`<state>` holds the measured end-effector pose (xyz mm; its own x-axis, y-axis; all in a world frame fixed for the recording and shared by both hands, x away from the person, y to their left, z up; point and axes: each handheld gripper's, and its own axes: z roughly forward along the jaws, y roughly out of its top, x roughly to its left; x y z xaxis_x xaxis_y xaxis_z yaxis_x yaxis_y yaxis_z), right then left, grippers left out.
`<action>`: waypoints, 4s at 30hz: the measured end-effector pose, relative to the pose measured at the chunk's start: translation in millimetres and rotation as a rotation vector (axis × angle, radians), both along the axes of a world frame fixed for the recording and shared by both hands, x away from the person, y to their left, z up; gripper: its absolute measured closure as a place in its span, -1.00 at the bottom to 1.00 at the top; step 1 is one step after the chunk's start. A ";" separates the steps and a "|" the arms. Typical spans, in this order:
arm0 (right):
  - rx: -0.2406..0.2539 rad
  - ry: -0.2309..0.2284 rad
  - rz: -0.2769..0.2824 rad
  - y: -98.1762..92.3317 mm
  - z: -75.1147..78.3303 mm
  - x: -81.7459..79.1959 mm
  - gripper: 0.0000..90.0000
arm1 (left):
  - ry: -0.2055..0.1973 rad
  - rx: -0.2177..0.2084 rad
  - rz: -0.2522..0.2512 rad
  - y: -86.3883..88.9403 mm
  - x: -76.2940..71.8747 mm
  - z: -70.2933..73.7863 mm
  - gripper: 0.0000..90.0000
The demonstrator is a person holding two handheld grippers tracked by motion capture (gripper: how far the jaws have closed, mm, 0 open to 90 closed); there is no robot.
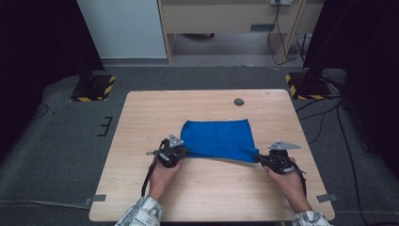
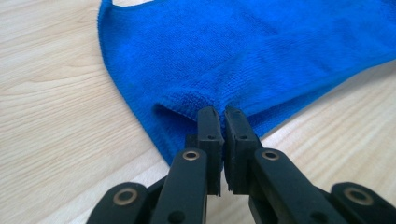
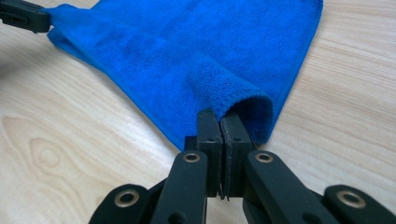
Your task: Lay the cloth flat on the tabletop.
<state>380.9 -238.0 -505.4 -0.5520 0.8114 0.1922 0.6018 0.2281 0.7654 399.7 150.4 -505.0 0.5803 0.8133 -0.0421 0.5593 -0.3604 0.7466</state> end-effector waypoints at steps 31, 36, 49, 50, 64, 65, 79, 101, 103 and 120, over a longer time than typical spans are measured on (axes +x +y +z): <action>-0.050 0.022 0.063 -2.7 -1.4 -62.7 0.96 | 0.076 0.006 -0.071 10.0 -81.8 3.8 0.89; -0.047 0.033 0.058 -8.5 -1.5 -65.6 0.96 | 0.077 0.014 -0.090 5.6 -92.3 2.7 0.83; -0.089 0.041 0.003 -20.3 -0.6 -74.7 0.02 | -0.027 0.039 -0.046 11.9 -108.3 12.4 0.03; -0.089 0.039 -0.005 -21.4 -0.4 -74.3 -0.08 | -0.036 0.042 -0.040 12.5 -106.7 12.2 -0.04; -0.142 0.020 -0.051 -13.0 -9.8 -63.8 -0.47 | 0.016 0.115 -0.041 1.6 -77.6 -9.4 -0.33; -0.149 0.018 -0.049 -12.0 -11.4 -62.3 -0.48 | 0.031 0.137 -0.055 -0.9 -77.9 -12.4 -0.33; -0.248 0.039 -0.006 -4.7 -19.6 -67.0 -0.56 | 0.060 0.135 -0.076 8.0 -86.4 -9.7 -0.46; -0.089 -0.038 0.185 76.6 2.8 -24.9 -0.68 | 0.038 -0.099 -0.069 28.7 1.7 19.3 -0.90; -0.102 -0.046 0.203 89.8 1.8 -24.0 -0.66 | 0.034 -0.089 -0.056 28.6 10.5 18.1 -0.88; -0.116 -0.054 0.364 170.4 0.3 -30.0 -0.65 | 0.015 -0.091 -0.038 39.6 24.3 26.8 -0.82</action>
<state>350.9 -67.6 -505.0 -0.8150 0.5747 0.0740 0.4252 0.5063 0.7503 424.0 190.0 -478.2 0.6098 0.7829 -0.1236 0.5576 -0.3129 0.7688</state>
